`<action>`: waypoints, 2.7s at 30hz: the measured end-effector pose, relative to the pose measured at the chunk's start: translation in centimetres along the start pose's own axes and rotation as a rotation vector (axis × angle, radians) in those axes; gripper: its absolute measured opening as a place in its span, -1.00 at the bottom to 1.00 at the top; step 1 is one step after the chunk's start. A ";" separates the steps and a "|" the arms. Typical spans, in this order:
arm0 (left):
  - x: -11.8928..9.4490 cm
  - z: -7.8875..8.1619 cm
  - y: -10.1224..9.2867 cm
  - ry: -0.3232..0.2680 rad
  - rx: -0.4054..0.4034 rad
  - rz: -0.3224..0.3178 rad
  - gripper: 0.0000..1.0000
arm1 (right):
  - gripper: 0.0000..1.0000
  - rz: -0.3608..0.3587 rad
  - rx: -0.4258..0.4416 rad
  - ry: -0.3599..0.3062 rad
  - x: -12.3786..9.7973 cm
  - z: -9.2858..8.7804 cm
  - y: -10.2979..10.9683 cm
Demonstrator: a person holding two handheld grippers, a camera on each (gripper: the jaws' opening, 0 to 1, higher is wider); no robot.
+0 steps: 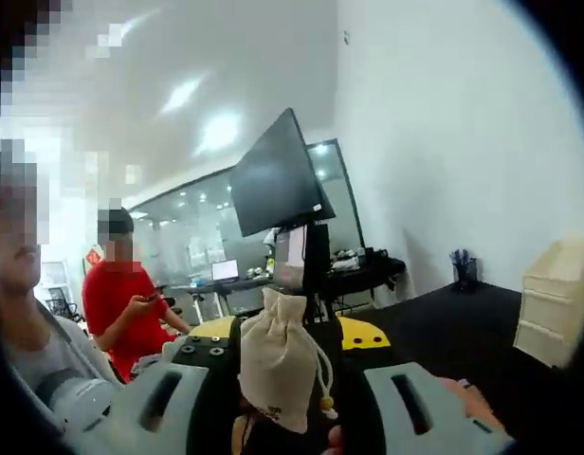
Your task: Open the drawer, pick up the cosmetic bottles from the table one by one, place them into the drawer, release the gripper, close the drawer, and move the gripper away
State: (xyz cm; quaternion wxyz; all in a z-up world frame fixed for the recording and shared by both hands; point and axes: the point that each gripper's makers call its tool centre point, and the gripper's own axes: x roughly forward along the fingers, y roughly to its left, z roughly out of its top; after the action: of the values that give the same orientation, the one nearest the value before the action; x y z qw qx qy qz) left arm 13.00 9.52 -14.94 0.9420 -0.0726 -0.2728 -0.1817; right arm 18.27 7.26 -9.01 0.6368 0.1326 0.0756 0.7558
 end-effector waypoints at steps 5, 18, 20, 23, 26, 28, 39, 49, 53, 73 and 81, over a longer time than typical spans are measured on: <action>0.4 0.0 -0.4 0.008 0.092 0.007 -0.70 | -0.34 -0.002 -0.040 0.008 0.4 -0.2 0.2; 1.3 -1.2 -0.9 0.044 0.165 -0.003 -0.70 | -0.64 -0.032 -0.117 0.073 0.4 -1.6 0.2; 1.3 -1.2 -0.9 0.045 0.154 -0.006 -0.70 | -0.68 -0.040 -0.113 0.077 0.2 -1.5 0.0; 1.7 -1.3 -1.0 0.049 0.155 -0.008 -0.70 | -0.75 -0.052 -0.107 0.084 -0.1 -1.3 -0.4; 2.3 -1.5 -1.1 0.052 0.156 -0.012 -0.69 | -0.79 -0.067 -0.100 0.079 -0.5 -1.0 -0.7; 2.7 -1.6 -1.1 0.051 0.157 -0.012 -0.68 | -0.81 -0.081 -0.104 0.070 -0.9 -0.6 -0.9; 4.5 -3.9 -1.3 0.152 0.148 -0.064 -0.38 | -0.84 -0.229 -0.150 -0.006 -5.0 3.5 -4.0; 8.4 -4.8 -0.3 0.262 0.183 -0.166 0.06 | -0.84 -0.398 -0.178 -0.033 -9.3 5.4 -7.2; 10.1 -5.3 0.1 0.312 0.197 -0.221 0.31 | -0.84 -0.451 -0.190 -0.031 -10.9 5.4 -7.6; 16.7 -10.5 1.9 0.454 0.025 -0.396 0.71 | -0.83 -0.672 -0.261 -0.009 -17.2 6.9 -8.4; 18.1 -14.5 0.8 0.502 0.016 -0.442 0.73 | -0.83 -0.763 -0.275 0.006 -20.2 7.2 -9.0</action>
State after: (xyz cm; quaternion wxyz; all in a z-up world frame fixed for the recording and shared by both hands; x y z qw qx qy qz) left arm 34.63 1.38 -17.38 0.9182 0.0427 -0.0428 -0.3914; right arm 31.95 -11.38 -6.82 0.8831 0.0065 0.0193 0.4688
